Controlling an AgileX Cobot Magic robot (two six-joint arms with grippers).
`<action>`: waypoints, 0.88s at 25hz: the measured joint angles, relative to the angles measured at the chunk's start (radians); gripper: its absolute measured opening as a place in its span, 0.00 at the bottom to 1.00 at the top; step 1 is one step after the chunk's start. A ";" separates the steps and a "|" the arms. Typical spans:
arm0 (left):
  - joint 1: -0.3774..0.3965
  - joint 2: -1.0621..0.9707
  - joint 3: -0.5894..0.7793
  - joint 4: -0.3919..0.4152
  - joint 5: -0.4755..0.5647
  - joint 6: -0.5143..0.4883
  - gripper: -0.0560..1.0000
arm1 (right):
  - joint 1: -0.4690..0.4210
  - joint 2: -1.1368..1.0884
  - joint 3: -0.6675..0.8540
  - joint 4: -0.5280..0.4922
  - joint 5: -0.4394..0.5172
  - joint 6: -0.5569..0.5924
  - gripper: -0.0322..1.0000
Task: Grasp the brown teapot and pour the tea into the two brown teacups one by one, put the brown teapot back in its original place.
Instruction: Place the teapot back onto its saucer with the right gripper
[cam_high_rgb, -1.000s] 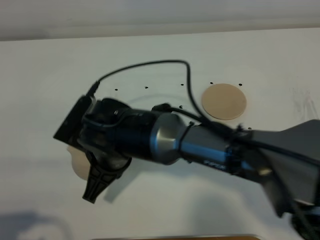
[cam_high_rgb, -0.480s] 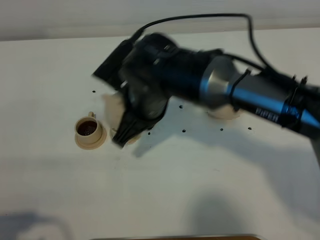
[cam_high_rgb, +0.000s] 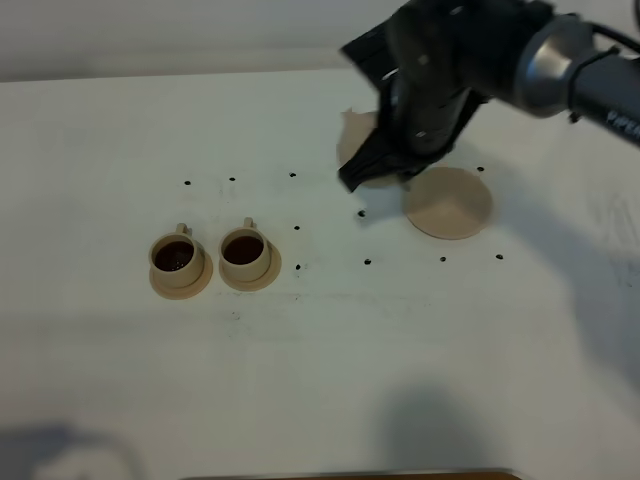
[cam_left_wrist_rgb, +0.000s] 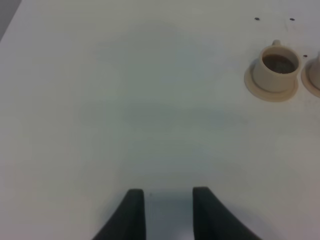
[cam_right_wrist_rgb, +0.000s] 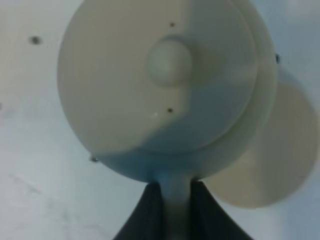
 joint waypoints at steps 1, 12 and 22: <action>0.000 0.000 0.000 0.000 0.000 0.000 0.34 | -0.014 0.000 0.000 0.009 0.011 0.002 0.11; 0.000 0.000 0.000 0.000 0.000 0.000 0.34 | -0.108 0.000 0.054 0.049 0.018 0.008 0.11; 0.000 0.000 0.000 0.000 0.000 0.000 0.34 | -0.160 0.000 0.162 0.093 -0.084 0.005 0.11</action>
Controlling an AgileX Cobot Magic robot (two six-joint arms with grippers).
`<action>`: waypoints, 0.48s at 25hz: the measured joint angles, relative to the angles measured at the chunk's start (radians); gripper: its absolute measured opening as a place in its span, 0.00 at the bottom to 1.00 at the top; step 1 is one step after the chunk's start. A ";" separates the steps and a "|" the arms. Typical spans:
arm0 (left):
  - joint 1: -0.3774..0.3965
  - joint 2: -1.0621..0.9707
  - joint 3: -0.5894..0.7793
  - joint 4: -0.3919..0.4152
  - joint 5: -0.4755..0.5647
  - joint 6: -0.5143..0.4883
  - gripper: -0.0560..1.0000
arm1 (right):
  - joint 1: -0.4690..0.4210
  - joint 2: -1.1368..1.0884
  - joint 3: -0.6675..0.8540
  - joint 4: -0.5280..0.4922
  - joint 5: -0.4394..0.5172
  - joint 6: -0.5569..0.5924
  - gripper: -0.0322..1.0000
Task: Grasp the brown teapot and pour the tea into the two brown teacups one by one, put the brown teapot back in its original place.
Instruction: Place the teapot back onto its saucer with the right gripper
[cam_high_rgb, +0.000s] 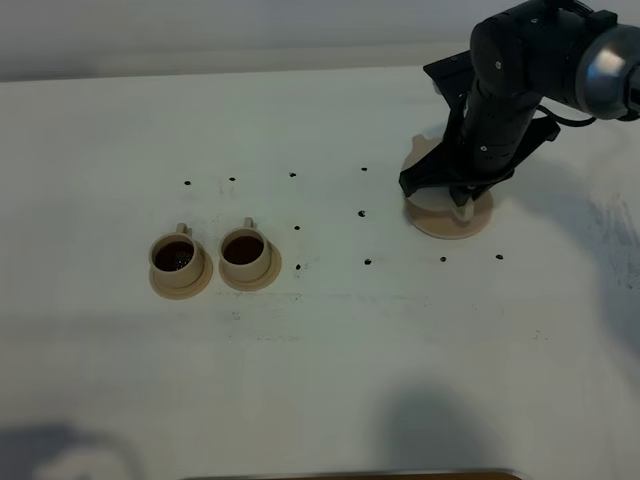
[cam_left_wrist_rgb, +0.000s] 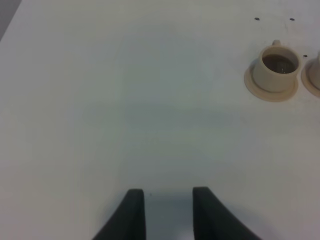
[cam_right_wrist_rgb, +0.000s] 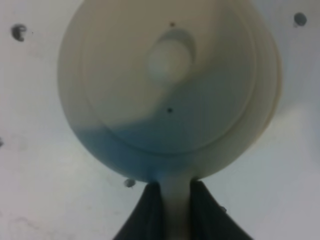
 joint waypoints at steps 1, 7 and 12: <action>0.000 0.000 0.000 0.000 0.000 0.000 0.34 | -0.002 0.000 0.006 0.000 -0.007 0.000 0.11; 0.000 0.000 0.000 0.000 0.000 0.000 0.34 | -0.014 0.000 0.040 0.016 -0.035 0.000 0.11; 0.000 0.000 0.000 0.000 0.000 0.000 0.34 | -0.014 -0.011 0.041 0.031 -0.043 0.000 0.11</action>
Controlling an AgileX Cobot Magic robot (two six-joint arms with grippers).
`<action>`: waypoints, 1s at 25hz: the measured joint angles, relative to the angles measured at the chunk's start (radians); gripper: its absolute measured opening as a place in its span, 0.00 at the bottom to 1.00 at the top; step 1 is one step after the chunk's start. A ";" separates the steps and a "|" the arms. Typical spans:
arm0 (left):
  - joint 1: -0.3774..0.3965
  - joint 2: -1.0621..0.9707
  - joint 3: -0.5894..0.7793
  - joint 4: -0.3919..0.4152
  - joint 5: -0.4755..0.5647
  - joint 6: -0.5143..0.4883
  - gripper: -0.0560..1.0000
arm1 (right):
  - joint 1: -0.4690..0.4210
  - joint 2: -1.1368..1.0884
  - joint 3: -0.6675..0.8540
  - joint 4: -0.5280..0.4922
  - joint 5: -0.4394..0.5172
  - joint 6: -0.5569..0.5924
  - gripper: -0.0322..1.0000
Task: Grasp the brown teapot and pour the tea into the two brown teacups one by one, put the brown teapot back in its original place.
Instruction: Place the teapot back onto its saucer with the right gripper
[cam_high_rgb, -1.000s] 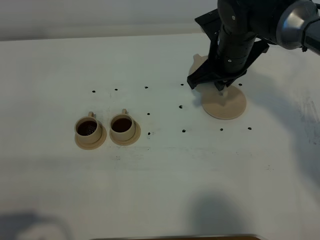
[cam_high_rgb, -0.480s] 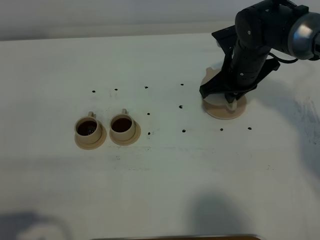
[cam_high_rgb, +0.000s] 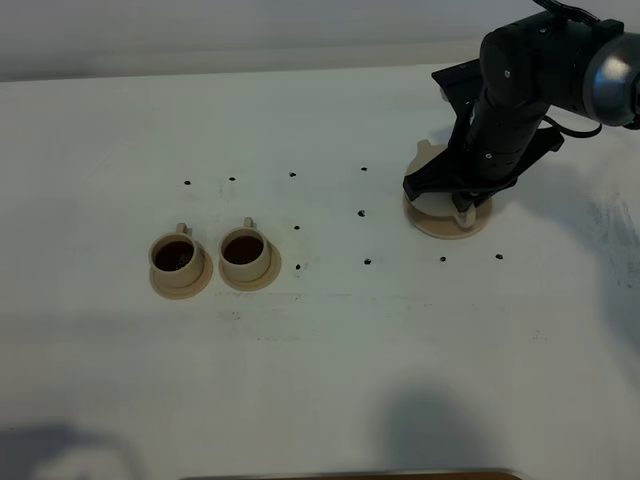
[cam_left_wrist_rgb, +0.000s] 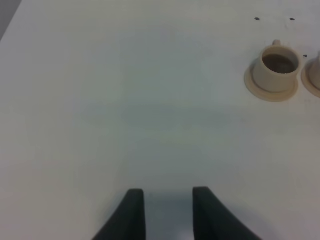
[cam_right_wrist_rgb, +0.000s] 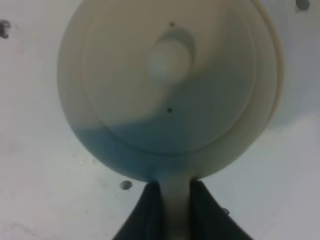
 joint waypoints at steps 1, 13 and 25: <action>0.000 0.000 0.000 0.000 0.000 0.000 0.34 | 0.000 -0.002 0.000 0.004 0.000 0.000 0.11; 0.000 0.000 0.000 0.000 0.000 0.000 0.34 | 0.000 -0.031 0.091 0.007 -0.037 0.000 0.11; 0.000 0.000 0.000 0.000 0.000 0.000 0.34 | 0.000 -0.031 0.091 0.013 -0.097 0.000 0.11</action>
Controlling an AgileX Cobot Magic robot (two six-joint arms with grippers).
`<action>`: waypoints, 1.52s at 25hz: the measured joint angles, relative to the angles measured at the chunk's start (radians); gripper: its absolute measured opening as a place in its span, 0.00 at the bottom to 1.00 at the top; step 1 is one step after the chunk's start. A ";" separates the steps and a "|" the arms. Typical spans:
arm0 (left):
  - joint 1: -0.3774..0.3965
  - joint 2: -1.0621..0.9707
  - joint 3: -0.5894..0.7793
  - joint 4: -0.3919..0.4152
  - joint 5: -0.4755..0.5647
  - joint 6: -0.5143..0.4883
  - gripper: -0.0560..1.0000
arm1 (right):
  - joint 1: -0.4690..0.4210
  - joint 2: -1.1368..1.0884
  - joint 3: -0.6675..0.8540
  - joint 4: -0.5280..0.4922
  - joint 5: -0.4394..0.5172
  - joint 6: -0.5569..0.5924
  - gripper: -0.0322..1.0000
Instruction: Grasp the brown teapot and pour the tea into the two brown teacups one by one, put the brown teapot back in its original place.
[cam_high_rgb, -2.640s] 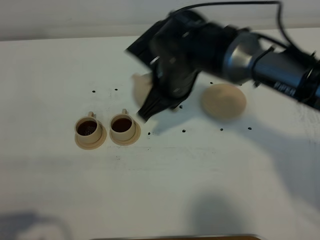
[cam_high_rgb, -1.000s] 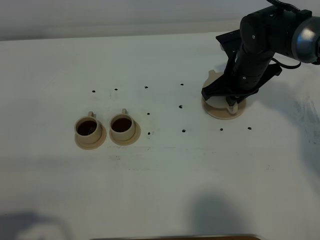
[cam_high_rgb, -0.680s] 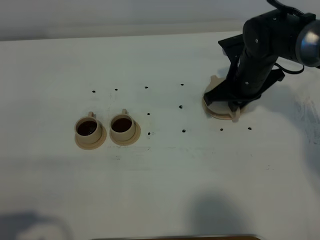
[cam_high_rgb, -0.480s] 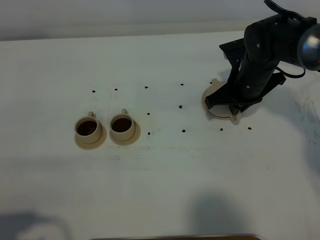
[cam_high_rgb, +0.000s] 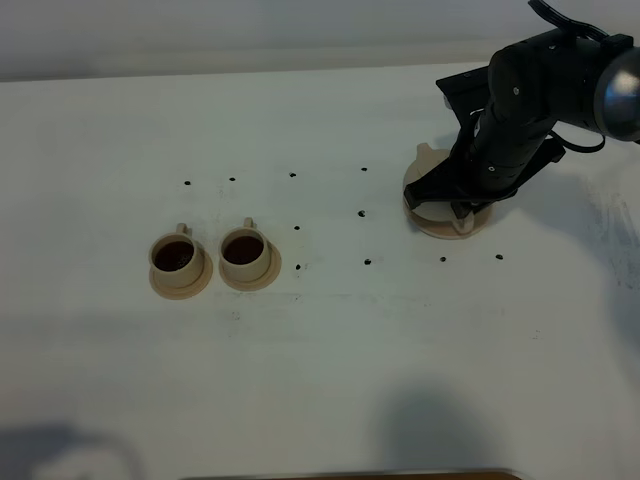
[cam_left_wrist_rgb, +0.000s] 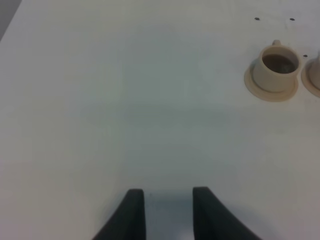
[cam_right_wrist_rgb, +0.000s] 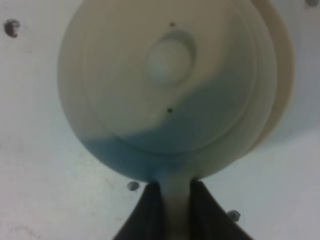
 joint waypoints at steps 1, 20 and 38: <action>0.000 0.000 0.000 0.000 0.000 0.000 0.34 | 0.000 0.002 0.000 0.000 0.000 0.000 0.11; 0.000 0.000 0.000 0.000 0.000 0.000 0.34 | -0.003 0.021 0.001 -0.019 0.019 0.000 0.11; 0.000 0.000 0.000 0.000 0.000 0.000 0.34 | -0.009 0.021 0.001 -0.047 0.015 0.000 0.51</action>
